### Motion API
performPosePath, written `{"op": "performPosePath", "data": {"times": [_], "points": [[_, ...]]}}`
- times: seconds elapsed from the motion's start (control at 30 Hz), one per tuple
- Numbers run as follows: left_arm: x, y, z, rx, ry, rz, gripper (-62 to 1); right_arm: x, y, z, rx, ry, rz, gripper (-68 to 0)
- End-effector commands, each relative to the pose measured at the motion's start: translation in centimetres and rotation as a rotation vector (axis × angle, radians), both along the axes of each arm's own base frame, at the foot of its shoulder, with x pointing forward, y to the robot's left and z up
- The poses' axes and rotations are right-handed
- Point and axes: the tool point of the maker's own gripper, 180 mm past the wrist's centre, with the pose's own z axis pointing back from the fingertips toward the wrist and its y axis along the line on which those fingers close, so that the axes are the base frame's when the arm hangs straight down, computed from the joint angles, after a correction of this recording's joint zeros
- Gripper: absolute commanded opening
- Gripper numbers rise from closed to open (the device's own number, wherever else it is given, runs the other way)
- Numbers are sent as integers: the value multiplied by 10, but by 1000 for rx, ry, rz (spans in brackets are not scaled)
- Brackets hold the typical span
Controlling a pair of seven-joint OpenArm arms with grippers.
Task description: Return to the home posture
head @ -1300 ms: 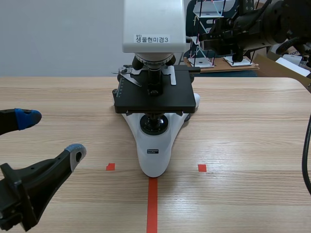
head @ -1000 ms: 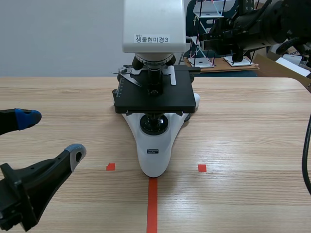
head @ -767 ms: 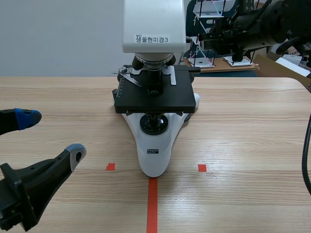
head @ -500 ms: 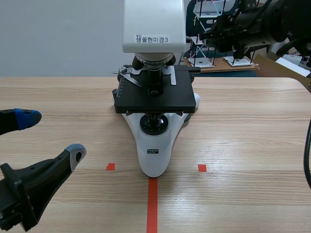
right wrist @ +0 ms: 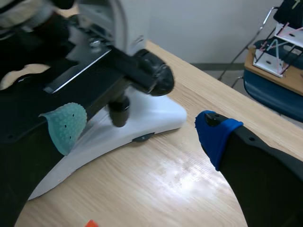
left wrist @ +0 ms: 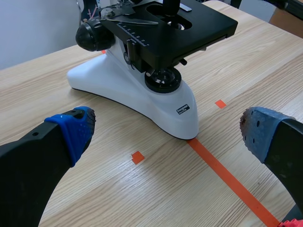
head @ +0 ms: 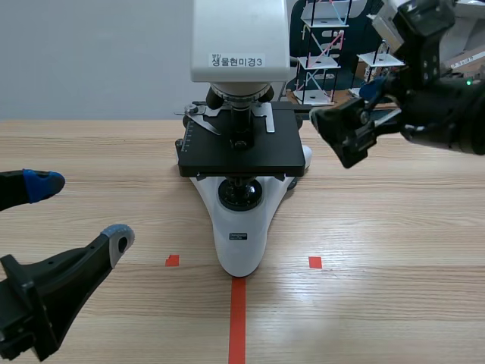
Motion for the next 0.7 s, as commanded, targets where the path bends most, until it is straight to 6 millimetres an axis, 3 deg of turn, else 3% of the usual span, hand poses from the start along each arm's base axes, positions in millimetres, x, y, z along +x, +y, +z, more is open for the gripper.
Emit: {"op": "performPosePath", "data": {"times": [0.0,0.23,0.4,0.67], "points": [[1,-2,10,-18,-28,-2,14,-7,-8,5,11,-32,-15,-136],[1,-2,10,-18,-28,-2,14,-67,-16,5,143,-112,41,-120],[1,-2,10,-18,-28,-2,14,-107,-22,-3,99,-182,96,-100],[1,-2,10,-18,-28,-2,14,-144,-18,-32,15,-119,158,-49]]}}
